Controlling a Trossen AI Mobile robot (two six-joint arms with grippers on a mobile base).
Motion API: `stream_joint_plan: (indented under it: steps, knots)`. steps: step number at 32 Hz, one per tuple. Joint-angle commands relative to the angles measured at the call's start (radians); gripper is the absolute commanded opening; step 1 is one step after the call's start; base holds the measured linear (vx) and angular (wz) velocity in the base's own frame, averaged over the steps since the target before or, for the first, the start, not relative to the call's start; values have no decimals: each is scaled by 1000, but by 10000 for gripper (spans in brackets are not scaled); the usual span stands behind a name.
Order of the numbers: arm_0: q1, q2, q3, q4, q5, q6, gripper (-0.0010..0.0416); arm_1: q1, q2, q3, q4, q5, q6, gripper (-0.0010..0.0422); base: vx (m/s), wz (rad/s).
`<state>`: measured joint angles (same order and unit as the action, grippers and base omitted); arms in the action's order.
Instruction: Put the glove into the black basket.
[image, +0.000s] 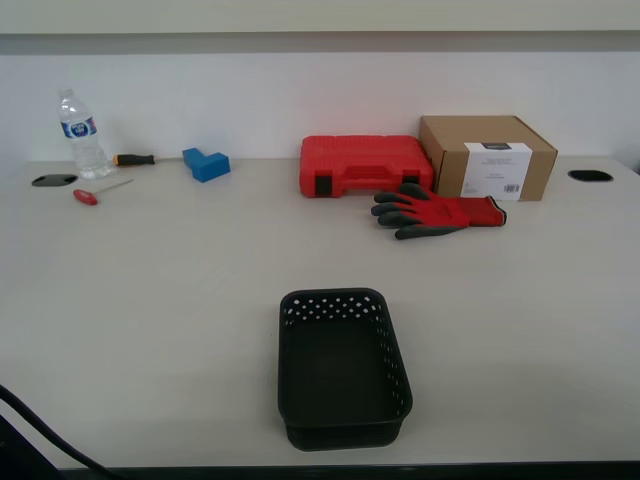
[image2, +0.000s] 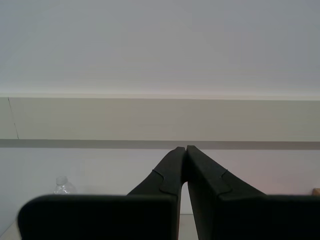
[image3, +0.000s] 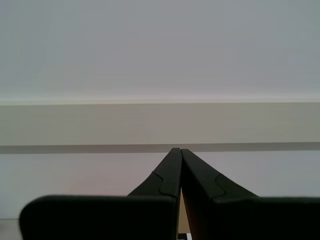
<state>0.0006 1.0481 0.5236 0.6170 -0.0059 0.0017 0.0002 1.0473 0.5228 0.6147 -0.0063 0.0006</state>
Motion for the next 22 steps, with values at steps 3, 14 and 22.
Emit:
stream_joint_plan:
  steps: [3, 14, 22]
  knots:
    - [0, 0, 1, 3, 0, 0, 1, 0, 0, 1, 3, -1, 0, 0, 0, 0]
    - [0, 0, 1, 3, 0, 0, 1, 0, 0, 1, 3, -1, 0, 0, 0, 0]
    - [0, 0, 1, 3, 0, 0, 1, 0, 0, 1, 3, -1, 0, 0, 0, 0]
